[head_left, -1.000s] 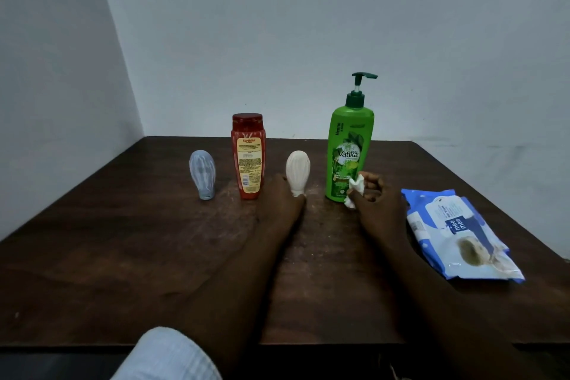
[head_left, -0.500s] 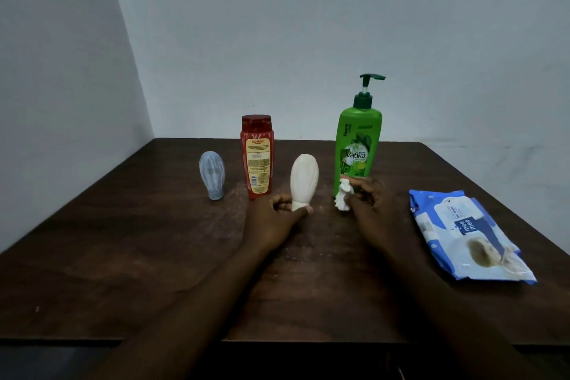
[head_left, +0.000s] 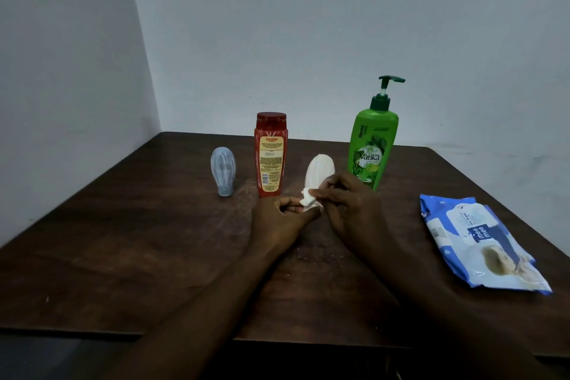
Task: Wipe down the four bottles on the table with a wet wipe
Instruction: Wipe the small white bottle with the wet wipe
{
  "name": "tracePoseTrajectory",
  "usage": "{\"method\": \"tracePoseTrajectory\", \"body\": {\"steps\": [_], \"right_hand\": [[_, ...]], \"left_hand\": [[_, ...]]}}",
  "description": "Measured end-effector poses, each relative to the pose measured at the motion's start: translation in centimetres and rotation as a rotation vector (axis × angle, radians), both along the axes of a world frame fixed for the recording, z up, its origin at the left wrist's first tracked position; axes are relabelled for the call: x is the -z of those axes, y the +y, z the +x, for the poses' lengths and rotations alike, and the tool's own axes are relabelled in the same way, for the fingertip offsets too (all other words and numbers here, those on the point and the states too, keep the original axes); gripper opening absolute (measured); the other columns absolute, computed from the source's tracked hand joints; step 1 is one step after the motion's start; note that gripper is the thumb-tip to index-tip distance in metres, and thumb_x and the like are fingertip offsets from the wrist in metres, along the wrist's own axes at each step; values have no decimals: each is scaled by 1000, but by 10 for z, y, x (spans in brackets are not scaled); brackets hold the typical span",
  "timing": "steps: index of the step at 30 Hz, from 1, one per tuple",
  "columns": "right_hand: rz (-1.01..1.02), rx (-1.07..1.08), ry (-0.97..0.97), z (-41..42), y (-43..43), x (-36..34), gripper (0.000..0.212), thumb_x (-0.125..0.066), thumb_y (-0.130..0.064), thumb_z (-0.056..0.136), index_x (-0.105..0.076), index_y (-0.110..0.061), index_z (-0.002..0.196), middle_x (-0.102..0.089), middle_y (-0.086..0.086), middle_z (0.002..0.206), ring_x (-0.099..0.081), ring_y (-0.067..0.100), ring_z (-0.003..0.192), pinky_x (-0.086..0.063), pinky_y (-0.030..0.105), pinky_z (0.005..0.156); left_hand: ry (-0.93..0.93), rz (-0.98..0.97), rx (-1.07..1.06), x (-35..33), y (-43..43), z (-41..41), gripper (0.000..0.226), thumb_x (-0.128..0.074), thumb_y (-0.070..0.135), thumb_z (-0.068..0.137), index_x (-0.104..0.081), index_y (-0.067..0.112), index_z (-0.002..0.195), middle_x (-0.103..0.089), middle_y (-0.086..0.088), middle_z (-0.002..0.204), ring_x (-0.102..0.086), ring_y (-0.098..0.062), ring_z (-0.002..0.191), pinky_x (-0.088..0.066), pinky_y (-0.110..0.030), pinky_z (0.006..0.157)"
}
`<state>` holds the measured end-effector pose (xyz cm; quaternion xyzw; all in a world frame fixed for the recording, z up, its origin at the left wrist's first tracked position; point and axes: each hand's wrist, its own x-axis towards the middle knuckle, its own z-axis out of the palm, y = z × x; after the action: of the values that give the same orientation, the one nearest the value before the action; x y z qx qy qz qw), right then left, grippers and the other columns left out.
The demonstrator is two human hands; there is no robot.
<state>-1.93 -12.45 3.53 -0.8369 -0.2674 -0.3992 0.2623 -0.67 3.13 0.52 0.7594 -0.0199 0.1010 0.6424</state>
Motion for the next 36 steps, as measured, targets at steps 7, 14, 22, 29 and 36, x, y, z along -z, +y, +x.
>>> {"method": "tracePoseTrajectory", "body": {"steps": [7,14,22,29,36], "right_hand": [[37,92,30,19,-3,-29,19,-71,8,83,-79,-1,98,-67,17,95,-66,29,86,-56,37,75],[100,141,47,34,-2,-43,18,-67,5,87,-78,-1,100,-67,15,95,-64,25,88,-45,23,77],[-137,85,121,16,14,-12,27,-72,2,81,-78,-8,106,-67,10,104,-64,28,95,-57,39,74],[-226,3,162,-2,14,-12,24,-63,-15,88,-76,-13,107,-60,2,106,-61,20,92,-55,32,73],[-222,17,180,8,18,-24,17,-67,-12,91,-77,-9,105,-61,6,104,-64,23,90,-55,37,75]], "left_hand": [[-4,9,-4,0,-2,-2,27,-92,34,66,-77,20,84,-75,8,74,-69,0,67,-49,-7,55],[2,36,-14,2,-2,-1,27,-92,36,65,-73,26,81,-74,10,76,-68,5,70,-49,-7,55],[-21,13,-44,4,0,1,19,-90,28,69,-74,24,79,-75,10,73,-69,2,67,-51,-12,58],[-77,36,-75,5,0,2,19,-80,20,78,-72,30,65,-73,12,70,-67,-10,64,-61,-41,68],[-80,31,-82,2,0,3,19,-87,26,73,-68,28,74,-71,19,70,-66,4,67,-48,-13,58]]}}
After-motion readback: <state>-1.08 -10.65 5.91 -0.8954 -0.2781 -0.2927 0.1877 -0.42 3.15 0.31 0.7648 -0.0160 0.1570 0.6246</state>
